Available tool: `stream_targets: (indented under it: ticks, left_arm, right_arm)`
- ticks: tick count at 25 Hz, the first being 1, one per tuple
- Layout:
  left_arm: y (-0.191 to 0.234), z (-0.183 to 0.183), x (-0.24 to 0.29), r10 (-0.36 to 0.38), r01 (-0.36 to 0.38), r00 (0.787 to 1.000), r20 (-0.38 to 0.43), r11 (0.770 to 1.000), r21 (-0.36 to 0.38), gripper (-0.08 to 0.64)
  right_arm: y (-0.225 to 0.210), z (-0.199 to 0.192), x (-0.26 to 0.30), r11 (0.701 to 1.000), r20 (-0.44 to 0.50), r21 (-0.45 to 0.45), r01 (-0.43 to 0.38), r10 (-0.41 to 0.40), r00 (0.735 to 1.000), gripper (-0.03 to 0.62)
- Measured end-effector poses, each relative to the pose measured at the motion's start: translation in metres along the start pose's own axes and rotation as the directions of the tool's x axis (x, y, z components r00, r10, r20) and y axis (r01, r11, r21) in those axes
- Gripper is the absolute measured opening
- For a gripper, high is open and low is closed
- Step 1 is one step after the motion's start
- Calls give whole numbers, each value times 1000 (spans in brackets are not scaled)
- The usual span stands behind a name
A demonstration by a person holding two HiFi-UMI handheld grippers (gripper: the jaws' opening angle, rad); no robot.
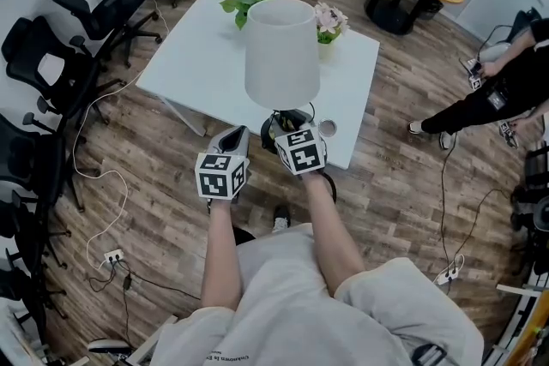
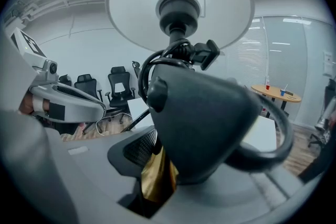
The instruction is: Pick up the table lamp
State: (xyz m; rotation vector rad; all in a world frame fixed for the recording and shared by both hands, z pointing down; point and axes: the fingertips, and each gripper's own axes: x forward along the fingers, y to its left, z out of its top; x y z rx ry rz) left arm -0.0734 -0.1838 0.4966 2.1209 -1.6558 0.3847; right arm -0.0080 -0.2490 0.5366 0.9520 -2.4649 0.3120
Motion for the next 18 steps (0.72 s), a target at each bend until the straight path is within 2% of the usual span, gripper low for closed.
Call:
stream_targets:
  ticks: [18]
  left_arm:
    - [-8, 13, 7, -10, 10, 1000, -5, 999, 51, 2]
  right_arm:
    - [-21, 4, -5, 1000, 27, 6, 30, -30, 999, 138]
